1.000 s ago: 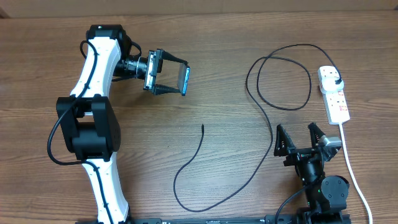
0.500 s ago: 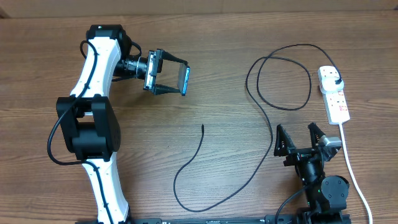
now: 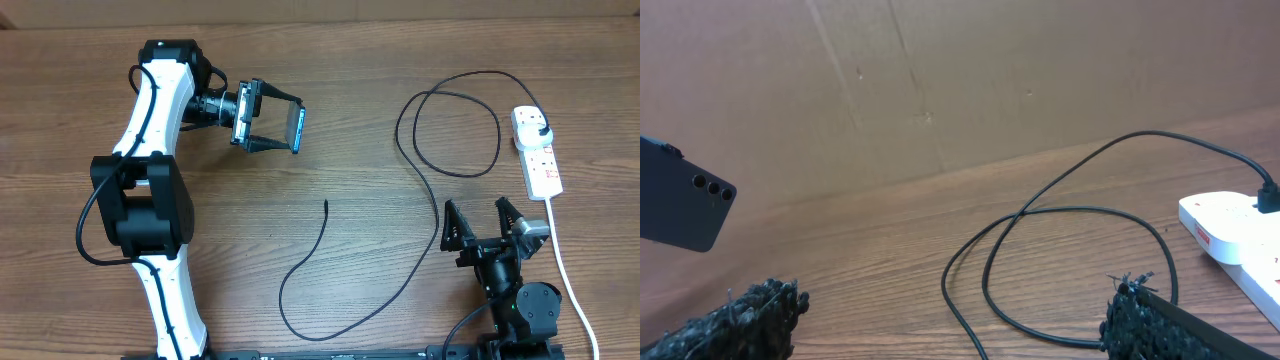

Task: Plug charger to phone and switch on socket
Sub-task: 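Hold the blue phone raised and upright with the left gripper, then raise the right arm and swing the right gripper toward the phone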

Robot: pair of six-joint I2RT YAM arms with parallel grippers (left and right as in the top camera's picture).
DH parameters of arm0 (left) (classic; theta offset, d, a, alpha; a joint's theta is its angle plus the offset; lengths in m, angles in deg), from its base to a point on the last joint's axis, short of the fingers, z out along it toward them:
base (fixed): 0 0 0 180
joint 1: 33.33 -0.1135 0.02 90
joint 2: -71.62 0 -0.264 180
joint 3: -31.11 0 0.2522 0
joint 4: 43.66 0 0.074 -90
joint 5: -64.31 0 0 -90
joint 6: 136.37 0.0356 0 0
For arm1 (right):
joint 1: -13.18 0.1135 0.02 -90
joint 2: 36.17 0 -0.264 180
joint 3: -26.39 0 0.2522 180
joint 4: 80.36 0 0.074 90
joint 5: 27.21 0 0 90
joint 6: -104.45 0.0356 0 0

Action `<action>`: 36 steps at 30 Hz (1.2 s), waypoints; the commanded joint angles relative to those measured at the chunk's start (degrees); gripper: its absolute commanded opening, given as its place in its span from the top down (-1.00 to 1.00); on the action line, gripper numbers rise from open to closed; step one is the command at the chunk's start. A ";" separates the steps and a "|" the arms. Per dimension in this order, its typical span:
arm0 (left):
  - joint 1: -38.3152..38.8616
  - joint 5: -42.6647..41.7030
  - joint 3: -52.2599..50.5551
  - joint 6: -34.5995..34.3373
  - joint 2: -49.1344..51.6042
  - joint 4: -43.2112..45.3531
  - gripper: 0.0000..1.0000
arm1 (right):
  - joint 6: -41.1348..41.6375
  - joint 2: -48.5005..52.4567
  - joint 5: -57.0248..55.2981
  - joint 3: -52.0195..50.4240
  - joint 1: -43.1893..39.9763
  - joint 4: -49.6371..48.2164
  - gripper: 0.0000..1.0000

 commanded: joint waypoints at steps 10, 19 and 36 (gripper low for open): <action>0.11 -1.97 1.66 1.75 0.07 -0.37 0.92 | -0.22 -0.57 -0.76 -0.61 0.31 -0.11 -1.00; 0.13 -0.94 1.66 1.75 0.07 -0.37 0.91 | -0.22 -0.57 -0.76 -0.61 0.31 -0.11 -1.00; 0.11 10.38 1.66 1.75 0.07 -0.37 0.92 | -0.22 -0.57 -0.76 -0.61 0.31 -0.11 -1.00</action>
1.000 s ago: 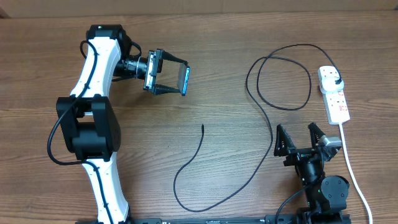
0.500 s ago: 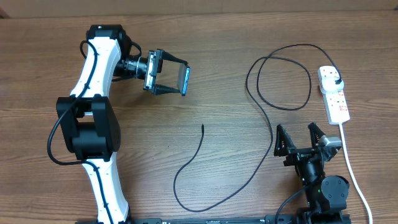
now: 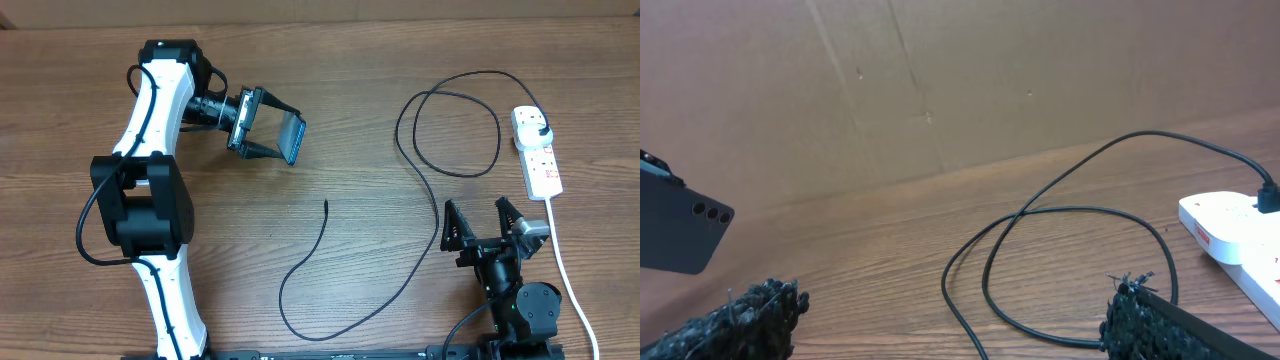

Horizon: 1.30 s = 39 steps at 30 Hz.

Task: Plug charger to phone and switch on socket
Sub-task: 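Raise the right arm and swing the right gripper toward the phone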

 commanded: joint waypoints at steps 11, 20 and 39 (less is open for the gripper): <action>0.13 4.13 1.66 1.07 0.07 3.78 0.91 | -0.22 -0.57 -0.79 -0.61 0.31 -0.13 -1.00; 0.48 4.15 1.66 1.07 0.07 5.29 0.91 | -0.20 -0.57 -0.79 -0.61 0.31 -0.66 -1.00; 0.55 3.52 1.66 0.85 0.07 5.27 0.92 | 0.07 -0.57 7.23 0.11 0.31 -8.92 -1.00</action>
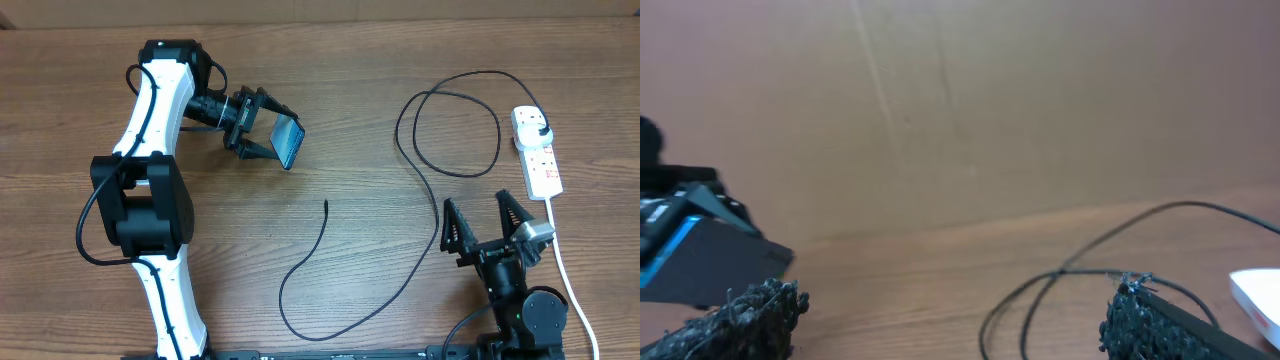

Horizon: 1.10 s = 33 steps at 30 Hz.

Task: Plug charger to phone and switch on socket
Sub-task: 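Raise the right arm and swing the right gripper toward the phone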

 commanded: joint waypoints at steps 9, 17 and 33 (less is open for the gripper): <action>0.55 -2.05 1.66 0.44 0.07 -0.15 0.91 | -0.04 1.01 -0.61 7.98 0.20 7.30 -1.00; 0.55 -2.05 1.66 0.44 0.07 -0.17 0.91 | -0.04 14.97 -0.50 16.50 0.20 9.09 -1.00; 0.55 -2.01 1.66 0.44 0.07 -0.09 0.92 | 0.42 54.29 11.15 48.13 0.20 27.82 -1.00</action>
